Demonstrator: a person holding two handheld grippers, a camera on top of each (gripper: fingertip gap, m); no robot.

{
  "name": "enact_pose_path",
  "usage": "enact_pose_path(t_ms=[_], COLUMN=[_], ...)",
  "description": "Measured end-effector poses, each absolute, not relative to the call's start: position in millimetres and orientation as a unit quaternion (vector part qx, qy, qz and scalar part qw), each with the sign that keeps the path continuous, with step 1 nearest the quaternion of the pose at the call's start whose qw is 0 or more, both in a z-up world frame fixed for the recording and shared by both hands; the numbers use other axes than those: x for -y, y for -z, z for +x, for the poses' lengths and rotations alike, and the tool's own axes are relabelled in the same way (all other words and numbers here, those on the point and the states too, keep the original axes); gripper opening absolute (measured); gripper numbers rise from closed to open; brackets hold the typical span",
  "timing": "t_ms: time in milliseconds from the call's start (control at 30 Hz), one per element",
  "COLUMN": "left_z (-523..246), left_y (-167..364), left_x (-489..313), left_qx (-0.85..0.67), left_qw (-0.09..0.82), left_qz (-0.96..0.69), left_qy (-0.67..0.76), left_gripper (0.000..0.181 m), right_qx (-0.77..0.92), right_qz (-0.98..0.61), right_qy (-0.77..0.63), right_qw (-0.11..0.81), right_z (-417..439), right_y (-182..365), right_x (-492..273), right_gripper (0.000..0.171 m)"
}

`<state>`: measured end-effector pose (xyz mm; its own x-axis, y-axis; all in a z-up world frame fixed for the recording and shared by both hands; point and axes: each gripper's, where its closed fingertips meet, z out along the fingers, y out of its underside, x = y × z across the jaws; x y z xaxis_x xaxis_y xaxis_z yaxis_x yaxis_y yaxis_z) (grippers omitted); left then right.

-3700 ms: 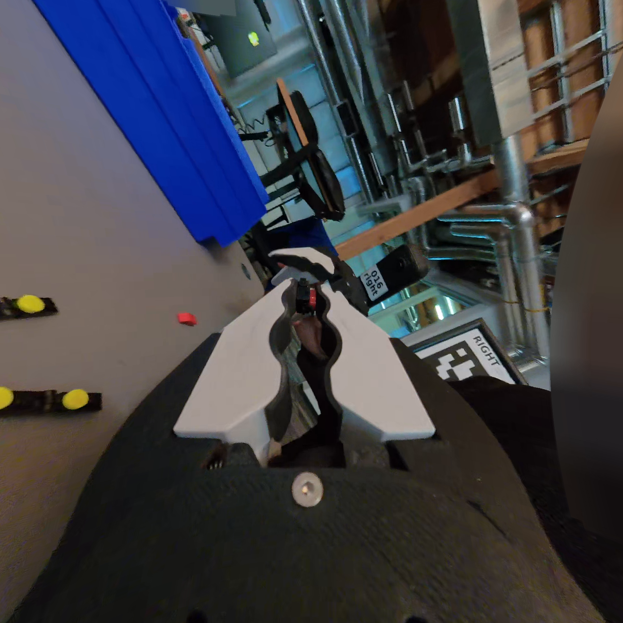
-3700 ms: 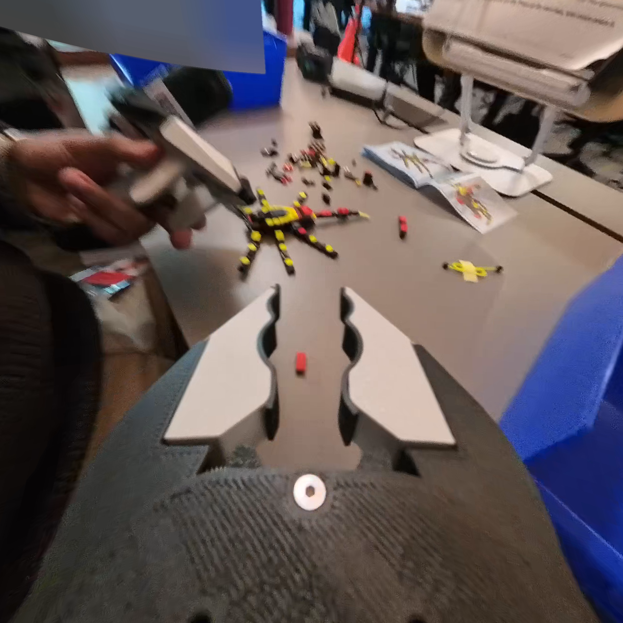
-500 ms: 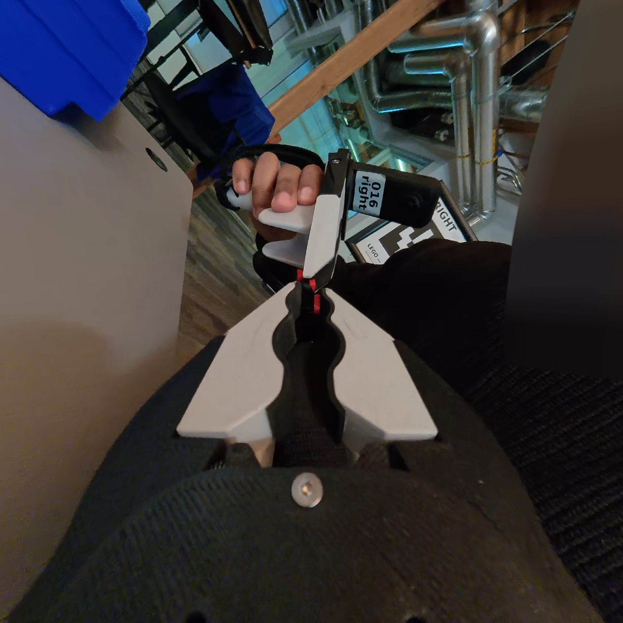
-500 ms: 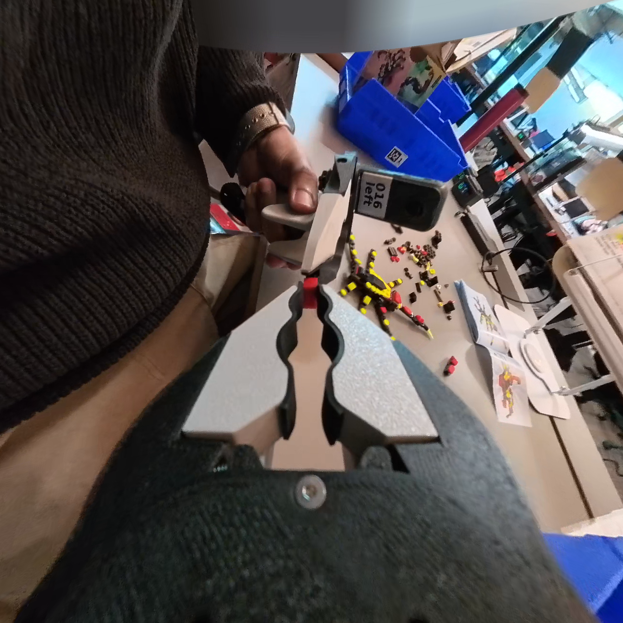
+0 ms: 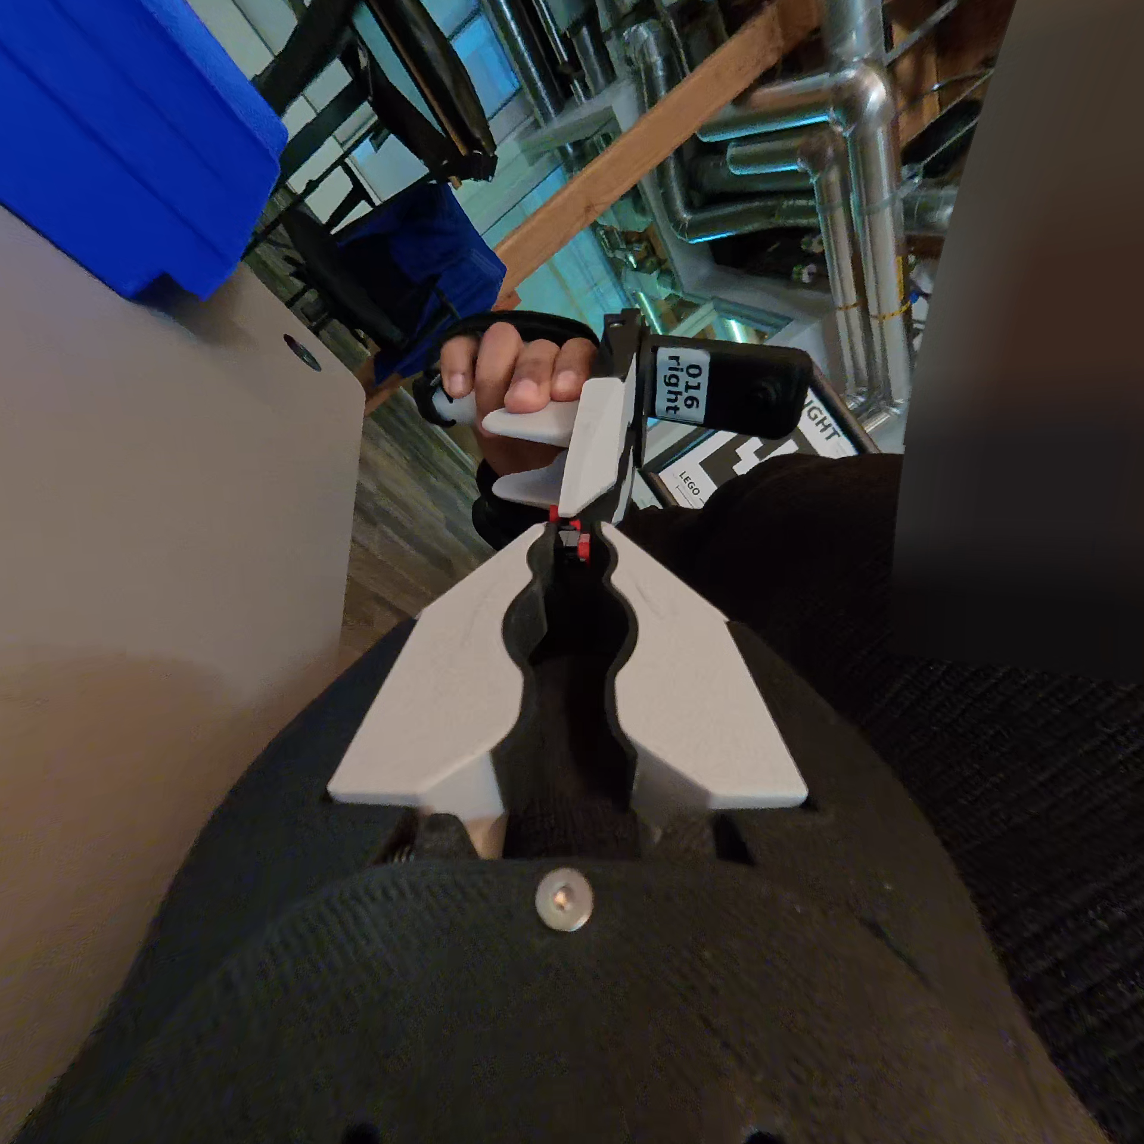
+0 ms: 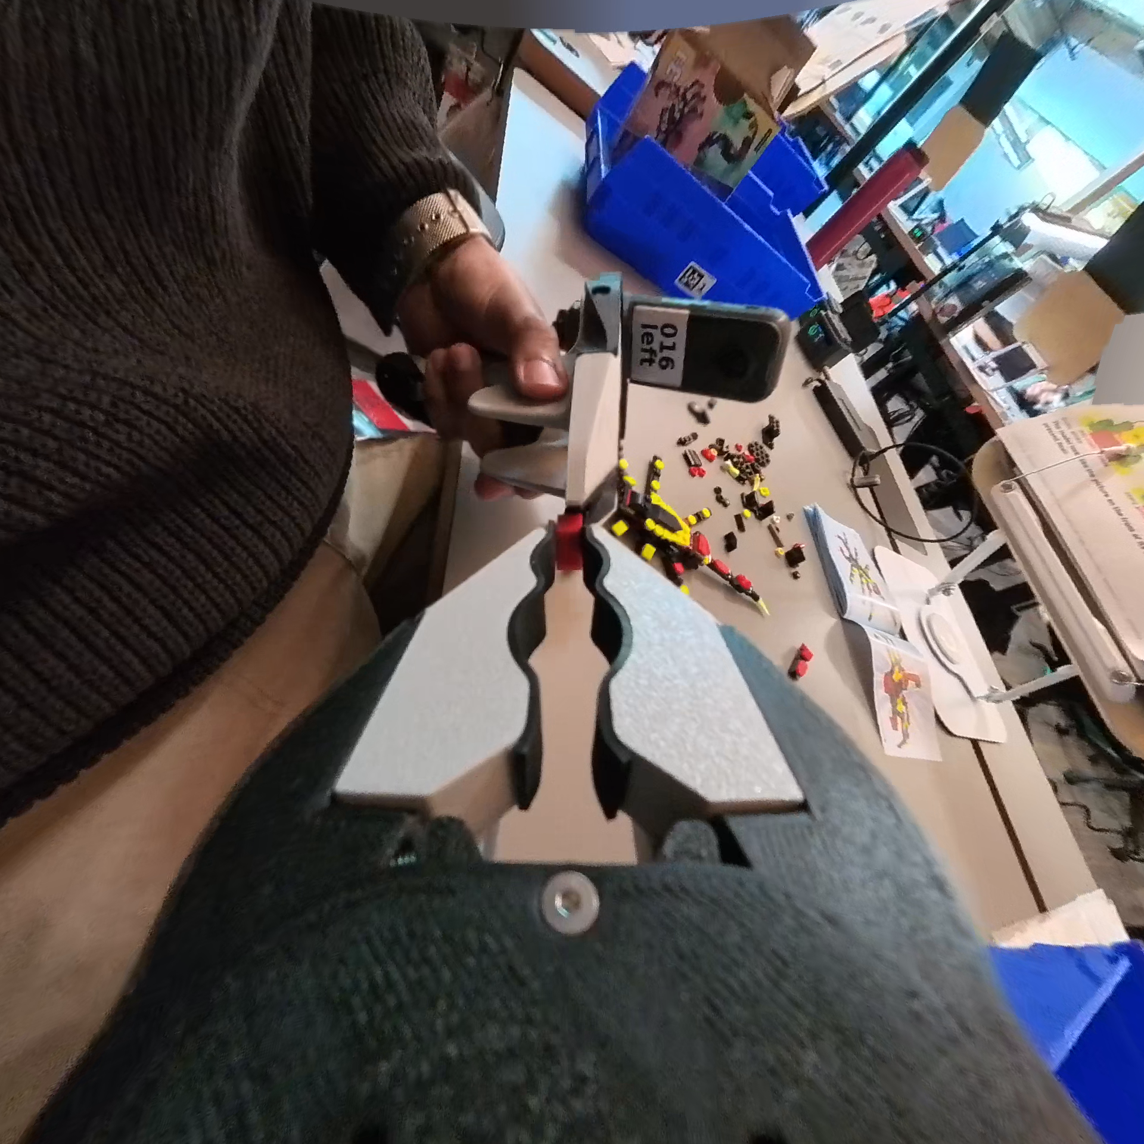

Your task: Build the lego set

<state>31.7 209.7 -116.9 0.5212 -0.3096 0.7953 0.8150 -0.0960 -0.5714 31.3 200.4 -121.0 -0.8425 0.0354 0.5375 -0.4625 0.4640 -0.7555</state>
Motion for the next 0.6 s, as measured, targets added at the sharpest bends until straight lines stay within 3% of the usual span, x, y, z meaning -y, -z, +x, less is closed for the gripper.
enact_pose_path(t_ms=[267, 467, 600], left_z=[23.4, 17.6, 12.5], left_y=[117.6, 121.5, 125.5], left_x=[-208.8, -209.0, -209.2], left_qx=[0.233, 0.253, 0.275], left_qw=[0.642, 0.641, 0.639], left_qz=[-0.589, -0.585, -0.574], left_qy=[0.432, 0.428, 0.432], left_gripper=[0.007, 0.007, 0.006], right_qx=[0.802, 0.813, 0.820], right_qz=[0.135, 0.090, 0.070], right_qy=[-0.493, -0.494, -0.492], right_qw=[0.310, 0.296, 0.284], right_z=[23.3, 11.4, 5.4], right_y=[121.4, 128.2, 135.7], right_x=[-198.8, -201.9, -205.1], right_gripper=[0.006, 0.015, 0.012])
